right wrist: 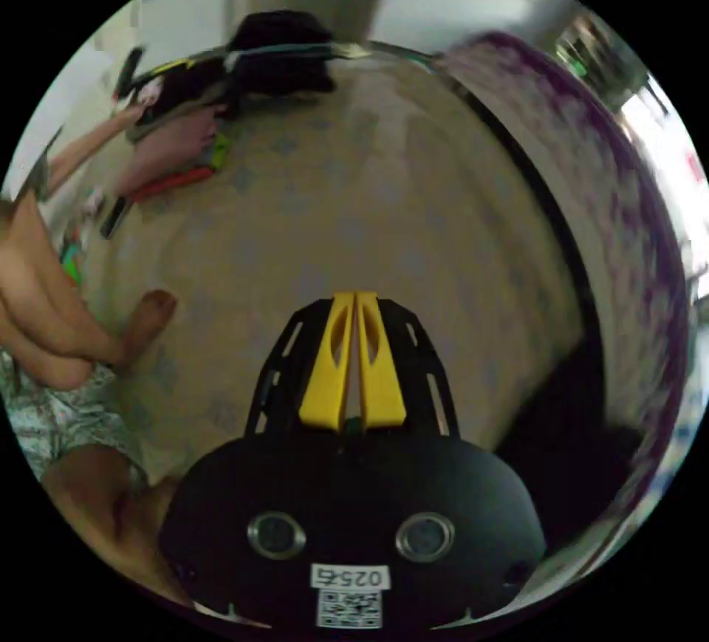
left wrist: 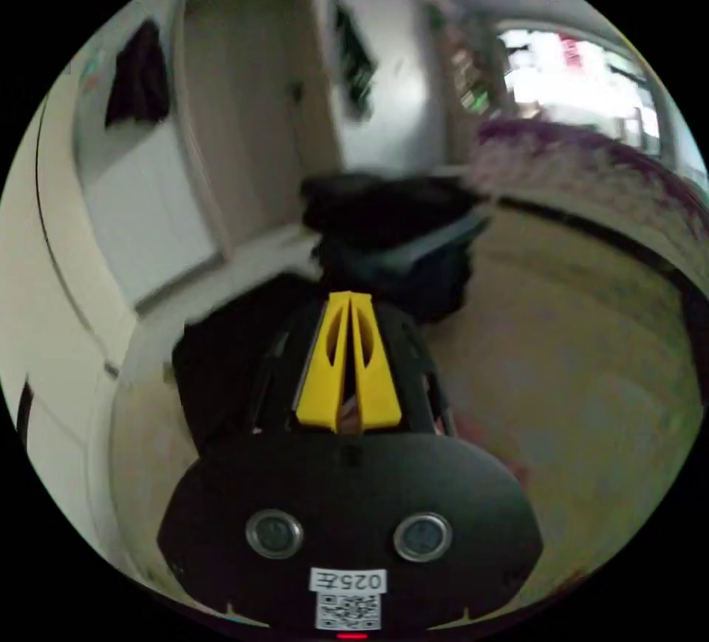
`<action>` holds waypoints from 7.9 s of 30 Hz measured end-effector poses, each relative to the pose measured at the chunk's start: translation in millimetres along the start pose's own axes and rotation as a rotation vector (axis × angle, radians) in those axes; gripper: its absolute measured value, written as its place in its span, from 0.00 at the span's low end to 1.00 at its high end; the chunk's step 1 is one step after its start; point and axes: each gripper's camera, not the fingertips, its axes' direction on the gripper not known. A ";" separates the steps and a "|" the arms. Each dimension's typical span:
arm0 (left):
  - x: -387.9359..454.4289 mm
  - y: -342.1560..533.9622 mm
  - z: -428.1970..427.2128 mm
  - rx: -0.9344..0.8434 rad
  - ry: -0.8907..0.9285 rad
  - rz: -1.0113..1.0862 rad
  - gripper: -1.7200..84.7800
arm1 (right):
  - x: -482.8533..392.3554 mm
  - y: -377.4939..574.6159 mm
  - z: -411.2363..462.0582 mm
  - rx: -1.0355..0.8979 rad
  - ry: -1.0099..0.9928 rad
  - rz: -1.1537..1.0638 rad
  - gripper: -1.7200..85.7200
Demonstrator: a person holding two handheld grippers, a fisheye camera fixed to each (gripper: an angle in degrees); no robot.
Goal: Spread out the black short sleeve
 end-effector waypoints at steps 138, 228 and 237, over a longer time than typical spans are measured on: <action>173.6 162.5 172.3 0.077 1.113 0.331 0.00 | 18.1 -57.7 -620.3 0.656 -0.465 0.146 0.01; 165.8 481.8 -101.4 -0.395 0.558 0.844 0.00 | -261.5 -1.3 -252.5 0.146 -0.227 -0.068 0.01; 136.9 424.2 -266.2 0.212 0.231 0.294 0.00 | -347.2 -9.4 -530.4 0.643 0.210 0.022 0.01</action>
